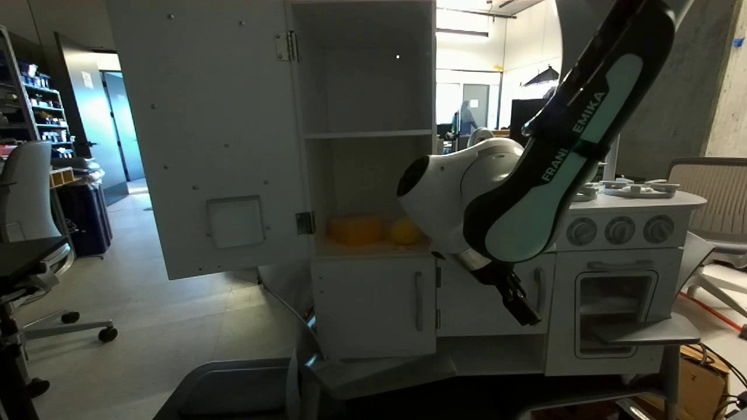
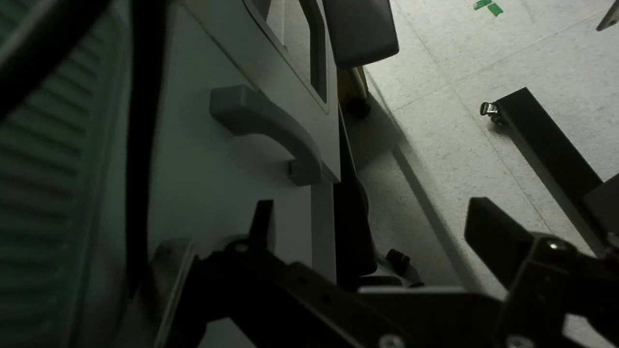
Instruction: Put the blue bottle from the counter and green sponge from the sink inside the bottom cabinet, close the cabinet door
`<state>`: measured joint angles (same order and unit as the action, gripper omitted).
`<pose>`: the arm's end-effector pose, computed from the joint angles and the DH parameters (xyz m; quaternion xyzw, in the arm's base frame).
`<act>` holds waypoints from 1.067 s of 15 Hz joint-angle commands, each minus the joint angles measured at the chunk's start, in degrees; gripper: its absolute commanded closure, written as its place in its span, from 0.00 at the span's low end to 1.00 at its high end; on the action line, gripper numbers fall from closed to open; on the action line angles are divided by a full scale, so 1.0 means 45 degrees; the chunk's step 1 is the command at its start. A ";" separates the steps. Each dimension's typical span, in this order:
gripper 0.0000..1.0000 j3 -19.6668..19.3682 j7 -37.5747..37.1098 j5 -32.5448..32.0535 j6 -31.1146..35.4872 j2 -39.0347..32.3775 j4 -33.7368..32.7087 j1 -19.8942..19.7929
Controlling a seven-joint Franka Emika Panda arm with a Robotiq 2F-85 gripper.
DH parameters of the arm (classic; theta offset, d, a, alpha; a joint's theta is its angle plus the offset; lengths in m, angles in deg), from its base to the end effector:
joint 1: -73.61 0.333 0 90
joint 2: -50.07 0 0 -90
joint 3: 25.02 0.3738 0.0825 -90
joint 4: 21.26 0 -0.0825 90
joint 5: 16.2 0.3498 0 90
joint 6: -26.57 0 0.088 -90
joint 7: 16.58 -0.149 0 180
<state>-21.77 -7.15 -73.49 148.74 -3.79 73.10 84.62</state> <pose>0.6455 0.0917 0.0773 0.7795 0.5051 -0.1798 0.3239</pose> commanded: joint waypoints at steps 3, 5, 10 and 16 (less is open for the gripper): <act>0.00 0.0410 0.0885 0.0082 0.1009 0.2470 0.2562 -0.0903; 0.00 0.0637 0.1174 0.0105 0.1602 0.3690 0.3891 -0.1120; 0.00 0.1042 0.1453 0.0144 0.3147 0.6689 0.7376 -0.1443; 0.00 0.1363 0.1523 0.2591 0.4062 1.0809 1.0774 -0.1520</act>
<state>-16.87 -2.49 -69.38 165.13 34.36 114.49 79.49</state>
